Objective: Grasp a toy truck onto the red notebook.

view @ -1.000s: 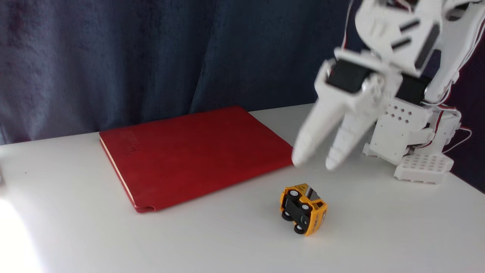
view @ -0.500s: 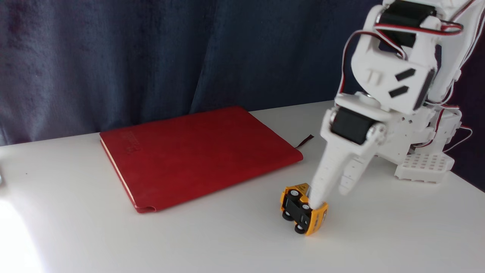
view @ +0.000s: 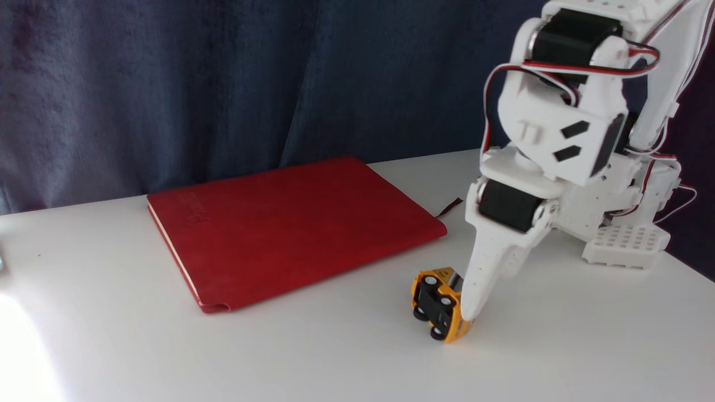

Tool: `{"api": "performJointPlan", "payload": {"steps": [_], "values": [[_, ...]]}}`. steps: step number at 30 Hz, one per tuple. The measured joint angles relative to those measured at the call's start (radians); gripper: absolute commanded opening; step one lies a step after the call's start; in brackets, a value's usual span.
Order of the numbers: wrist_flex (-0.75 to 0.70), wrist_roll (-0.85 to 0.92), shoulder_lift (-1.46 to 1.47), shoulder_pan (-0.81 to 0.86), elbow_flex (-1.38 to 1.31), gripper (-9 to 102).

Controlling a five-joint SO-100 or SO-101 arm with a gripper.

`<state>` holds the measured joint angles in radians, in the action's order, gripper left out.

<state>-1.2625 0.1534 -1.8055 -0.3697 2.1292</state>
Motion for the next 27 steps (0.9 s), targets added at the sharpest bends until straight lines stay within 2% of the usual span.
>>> {"api": "performJointPlan", "payload": {"steps": [7,13,27], "values": [[-0.081,0.097,0.057,0.061,-0.149,28],[-0.115,0.107,0.109,0.04,-0.239,28],[-0.046,0.192,0.152,0.137,-0.227,28]]}}
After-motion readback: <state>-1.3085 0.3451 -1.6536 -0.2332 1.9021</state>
